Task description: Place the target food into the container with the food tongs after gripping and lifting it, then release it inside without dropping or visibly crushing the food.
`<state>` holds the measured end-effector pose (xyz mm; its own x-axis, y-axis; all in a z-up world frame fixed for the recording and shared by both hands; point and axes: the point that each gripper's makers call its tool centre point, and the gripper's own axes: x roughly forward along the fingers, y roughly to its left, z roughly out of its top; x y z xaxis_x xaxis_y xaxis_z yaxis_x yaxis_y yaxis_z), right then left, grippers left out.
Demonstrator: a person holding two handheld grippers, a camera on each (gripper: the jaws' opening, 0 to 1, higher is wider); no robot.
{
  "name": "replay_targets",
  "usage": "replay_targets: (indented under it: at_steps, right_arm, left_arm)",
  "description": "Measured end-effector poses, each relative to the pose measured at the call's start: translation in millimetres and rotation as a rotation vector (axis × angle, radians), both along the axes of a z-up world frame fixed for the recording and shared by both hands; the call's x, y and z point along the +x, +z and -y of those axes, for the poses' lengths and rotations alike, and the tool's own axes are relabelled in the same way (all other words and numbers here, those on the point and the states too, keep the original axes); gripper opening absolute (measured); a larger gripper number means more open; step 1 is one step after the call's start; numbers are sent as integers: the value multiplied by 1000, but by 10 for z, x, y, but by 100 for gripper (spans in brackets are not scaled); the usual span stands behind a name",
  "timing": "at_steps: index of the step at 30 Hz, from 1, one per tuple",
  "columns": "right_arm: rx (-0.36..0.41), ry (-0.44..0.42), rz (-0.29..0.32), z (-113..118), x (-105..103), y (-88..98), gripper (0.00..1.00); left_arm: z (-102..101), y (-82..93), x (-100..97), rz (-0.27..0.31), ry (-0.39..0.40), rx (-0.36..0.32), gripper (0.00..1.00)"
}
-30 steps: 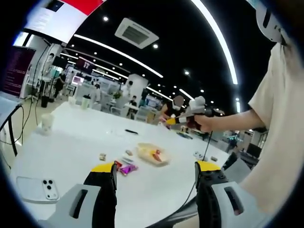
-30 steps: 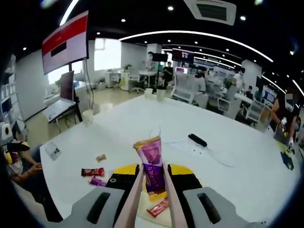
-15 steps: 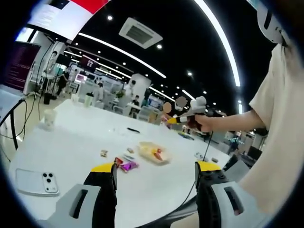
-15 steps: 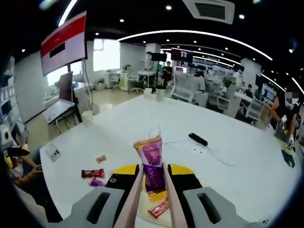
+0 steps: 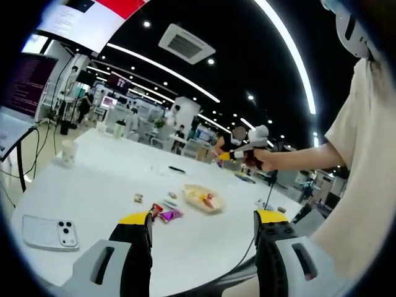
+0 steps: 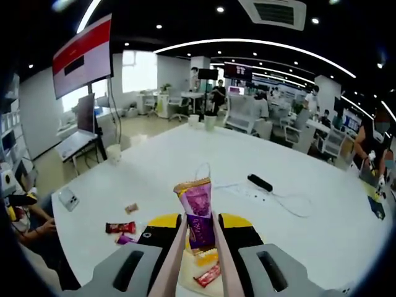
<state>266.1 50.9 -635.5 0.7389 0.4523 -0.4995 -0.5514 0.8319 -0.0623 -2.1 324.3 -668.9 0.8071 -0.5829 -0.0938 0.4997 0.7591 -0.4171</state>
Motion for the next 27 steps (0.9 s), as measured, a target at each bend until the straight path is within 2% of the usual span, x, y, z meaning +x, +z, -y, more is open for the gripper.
replay_targets:
  at_steps: [10, 13, 19, 27]
  right_arm:
    - [-28, 8, -17, -4, 21, -95, 23]
    - [-99, 37, -8, 22, 48, -101, 23]
    - [-79, 35, -2, 13, 72, -32, 23]
    - [-97, 81, 3, -150, -11, -57, 24]
  left_arm:
    - [-33, -17, -59, -4, 26, -10, 66]
    - [-36, -19, -79, -6, 28, -10, 66]
    - [-71, -23, -92, -7, 41, -11, 66]
    - [-57, -25, -86, -8, 43, -22, 66]
